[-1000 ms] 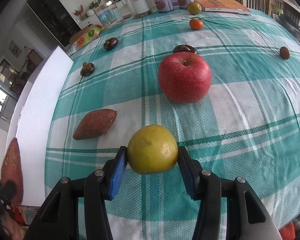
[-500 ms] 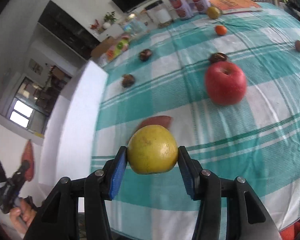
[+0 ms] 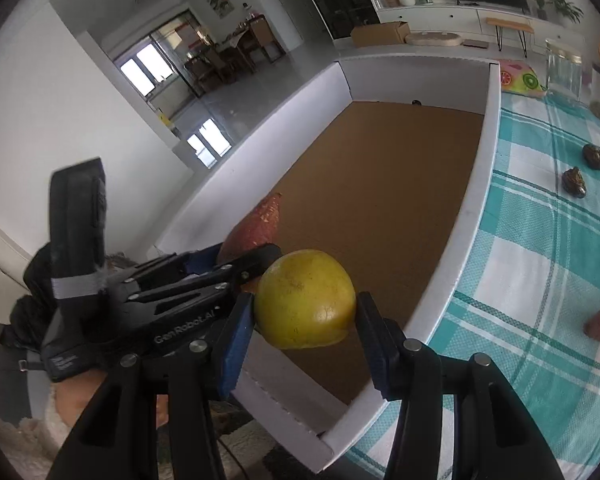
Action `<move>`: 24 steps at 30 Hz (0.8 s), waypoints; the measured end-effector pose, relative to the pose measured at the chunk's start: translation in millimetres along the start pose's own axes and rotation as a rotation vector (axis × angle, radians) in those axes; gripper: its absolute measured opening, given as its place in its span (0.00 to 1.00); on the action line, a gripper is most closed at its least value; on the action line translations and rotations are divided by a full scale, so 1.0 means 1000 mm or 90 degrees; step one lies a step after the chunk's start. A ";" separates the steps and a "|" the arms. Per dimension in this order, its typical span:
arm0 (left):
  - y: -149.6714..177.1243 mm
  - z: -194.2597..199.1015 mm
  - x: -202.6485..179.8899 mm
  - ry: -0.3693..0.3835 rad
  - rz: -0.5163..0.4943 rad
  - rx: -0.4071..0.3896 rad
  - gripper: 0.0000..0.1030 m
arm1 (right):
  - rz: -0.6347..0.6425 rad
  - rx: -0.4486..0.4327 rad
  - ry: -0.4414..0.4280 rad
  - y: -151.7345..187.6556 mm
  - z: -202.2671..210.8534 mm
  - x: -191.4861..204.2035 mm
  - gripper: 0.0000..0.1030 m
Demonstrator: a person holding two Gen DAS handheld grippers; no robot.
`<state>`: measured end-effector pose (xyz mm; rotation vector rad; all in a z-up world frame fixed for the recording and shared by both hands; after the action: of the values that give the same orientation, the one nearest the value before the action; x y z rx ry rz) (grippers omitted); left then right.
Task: Organize fruits
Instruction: 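Carry both fruits over the cardboard box and open both tools, then move both tools back over the table toward the second sweet potato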
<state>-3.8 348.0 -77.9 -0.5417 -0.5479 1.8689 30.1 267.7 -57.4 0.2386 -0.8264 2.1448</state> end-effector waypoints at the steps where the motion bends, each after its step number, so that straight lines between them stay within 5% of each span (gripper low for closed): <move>1: 0.000 -0.002 0.003 -0.002 0.008 0.002 0.43 | 0.002 -0.001 0.010 0.002 -0.003 -0.002 0.50; 4: -0.006 0.001 0.005 -0.008 0.013 -0.018 0.48 | -0.006 -0.036 0.016 -0.005 0.009 -0.009 0.50; 6: -0.012 0.005 0.002 -0.010 0.007 -0.032 0.66 | -0.020 -0.068 0.017 -0.013 0.026 -0.021 0.50; 11: -0.032 0.028 -0.033 0.032 -0.017 -0.104 0.84 | -0.074 -0.189 0.063 -0.020 0.101 -0.076 0.54; 17: -0.032 0.051 -0.137 0.168 -0.127 -0.129 0.88 | -0.205 -0.273 0.217 0.023 0.165 -0.198 0.55; 21: -0.012 0.040 -0.211 0.250 -0.201 -0.085 0.89 | -0.272 -0.288 0.320 0.072 0.197 -0.262 0.55; 24: 0.006 0.016 -0.252 0.254 -0.249 -0.050 0.90 | -0.311 -0.290 0.367 0.105 0.215 -0.298 0.56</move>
<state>65.8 108.0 -41.0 -0.7771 -0.4246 1.3288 125.2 -102.5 -69.6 -0.3676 -0.7825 1.4083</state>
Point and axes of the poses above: each gripper's, at about its wrist camera, not at the fingertips, and z roughly against the way its jaws point, x to its left, y to its underside, the point moved 8 cm from there along -z, roughly the way its jaws point, and after that the axes turned 7 degrees about -z, right-handed, at the moved point
